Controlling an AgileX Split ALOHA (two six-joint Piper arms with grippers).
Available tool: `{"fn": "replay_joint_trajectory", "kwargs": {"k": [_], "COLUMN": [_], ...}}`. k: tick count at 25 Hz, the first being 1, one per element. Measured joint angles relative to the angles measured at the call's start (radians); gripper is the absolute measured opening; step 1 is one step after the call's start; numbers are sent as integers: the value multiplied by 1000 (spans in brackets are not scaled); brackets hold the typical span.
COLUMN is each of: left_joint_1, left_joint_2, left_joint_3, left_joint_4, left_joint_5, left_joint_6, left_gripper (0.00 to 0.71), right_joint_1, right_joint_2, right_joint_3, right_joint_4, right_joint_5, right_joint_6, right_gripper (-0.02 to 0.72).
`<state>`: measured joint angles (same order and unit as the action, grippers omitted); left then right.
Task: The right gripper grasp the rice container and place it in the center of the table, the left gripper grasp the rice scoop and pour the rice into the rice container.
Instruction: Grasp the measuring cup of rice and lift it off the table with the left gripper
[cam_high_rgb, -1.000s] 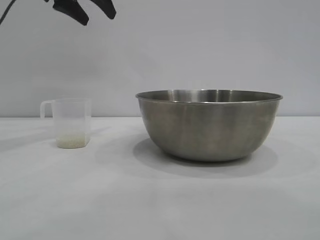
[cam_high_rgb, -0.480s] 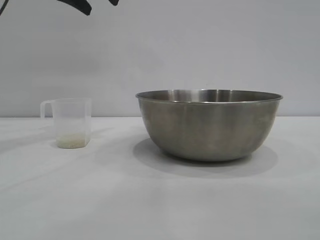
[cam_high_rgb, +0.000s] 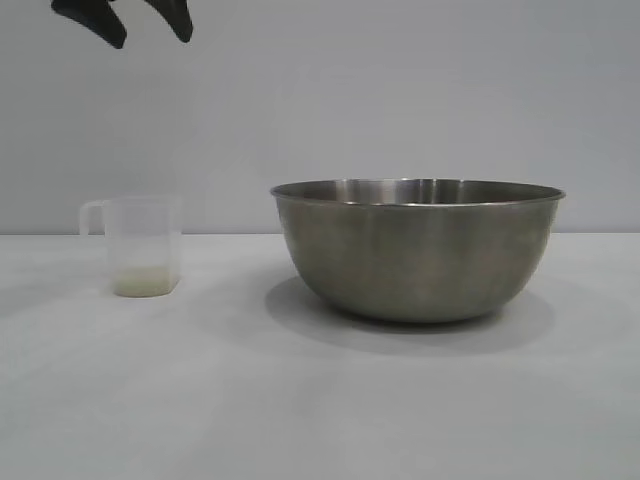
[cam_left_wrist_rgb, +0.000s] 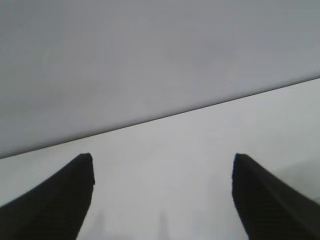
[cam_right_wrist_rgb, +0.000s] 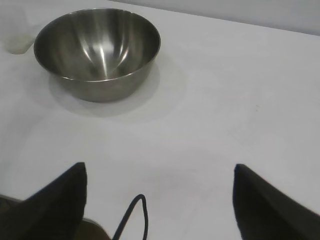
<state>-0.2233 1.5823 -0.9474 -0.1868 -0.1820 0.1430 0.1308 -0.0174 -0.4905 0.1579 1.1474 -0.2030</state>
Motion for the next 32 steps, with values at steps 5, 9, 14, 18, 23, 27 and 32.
{"fn": "replay_joint_trajectory", "kwargs": {"k": [5,9,14,18,23,27,32], "left_joint_1": [0,0,0,0,0,0,0], "left_joint_2": [-63,-59,31,156,275,325,382], "left_joint_3": [218,373,504,572,585,585,554], "left_joint_4": [0,0,23,81,101,103,104], "left_joint_5": [-230,-437,-760,-931,-949,-951,-954], "left_joint_6": [6,8,4,-31,-100,-110,-112], "left_gripper": [517,517,517,517,517,517,517], "right_joint_1": [0,0,0,0,0,0,0], "right_joint_2": [0,0,0,0,0,0,0], "right_joint_3": [0,0,0,0,0,0,0], "right_joint_4": [0,0,0,0,0,0,0], "right_joint_5": [0,0,0,0,0,0,0], "right_joint_6": [0,0,0,0,0,0,0], "right_gripper": [552,552,552,552,552,552,552]}}
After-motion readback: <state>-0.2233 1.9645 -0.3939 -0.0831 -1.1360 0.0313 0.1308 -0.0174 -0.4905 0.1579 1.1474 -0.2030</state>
